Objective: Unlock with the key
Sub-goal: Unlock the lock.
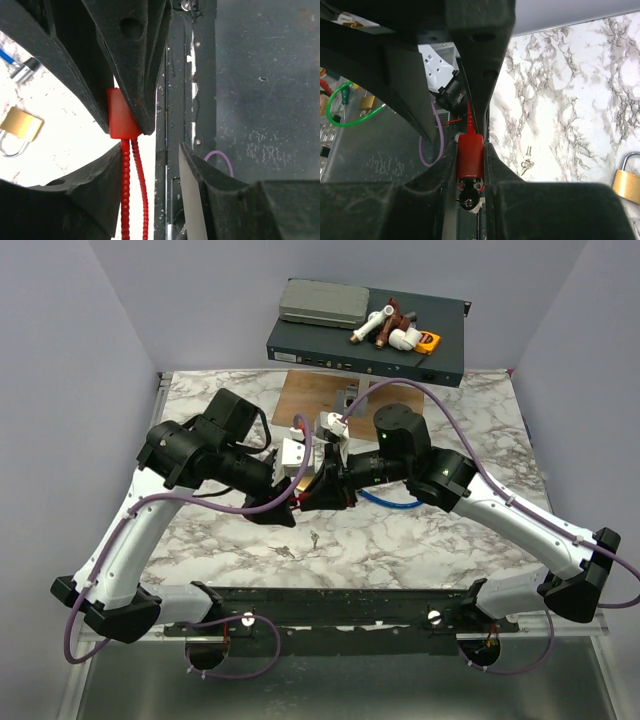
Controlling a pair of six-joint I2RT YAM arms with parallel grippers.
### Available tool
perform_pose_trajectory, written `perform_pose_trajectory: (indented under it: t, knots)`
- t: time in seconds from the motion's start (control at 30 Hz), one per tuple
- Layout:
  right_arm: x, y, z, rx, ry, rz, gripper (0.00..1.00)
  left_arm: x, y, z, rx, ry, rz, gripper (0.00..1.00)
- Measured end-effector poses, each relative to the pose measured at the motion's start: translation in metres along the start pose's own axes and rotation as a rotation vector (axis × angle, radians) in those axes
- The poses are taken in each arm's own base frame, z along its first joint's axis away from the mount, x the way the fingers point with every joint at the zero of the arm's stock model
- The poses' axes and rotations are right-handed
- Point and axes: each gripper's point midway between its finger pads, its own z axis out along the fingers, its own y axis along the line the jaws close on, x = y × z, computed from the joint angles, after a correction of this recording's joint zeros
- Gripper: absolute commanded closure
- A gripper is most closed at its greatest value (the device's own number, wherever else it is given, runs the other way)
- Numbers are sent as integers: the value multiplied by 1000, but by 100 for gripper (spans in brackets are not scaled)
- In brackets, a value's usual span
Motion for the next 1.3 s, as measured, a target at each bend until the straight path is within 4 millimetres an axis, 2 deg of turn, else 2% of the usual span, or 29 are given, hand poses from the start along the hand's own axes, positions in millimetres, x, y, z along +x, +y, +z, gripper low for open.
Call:
perform_pose_trajectory:
  t: [0.17,0.3,0.47,0.67,0.8,1.0,1.3]
  knots:
    - [1,-1,-2,18,7,6,99,-5,4,-13,-44,3,31,54]
    - [2,0,-3,18,11,11,99,-1,5,-19,-82,11,40,60]
    - [4,1,-4,13,17,26,99,0,3,-21,-116,-24,79,76]
    - [-1,4,-2,0,-1,46,99,0,11,-15,-139,-55,87,100]
    - [0,1,-1,4,-9,67,99,1,19,-9,-154,-63,80,100]
    - [7,-1,1,12,-36,77,99,7,20,-8,-173,-62,97,100]
    - [4,-8,-15,102,-163,73,99,5,25,-4,-182,-90,208,100]
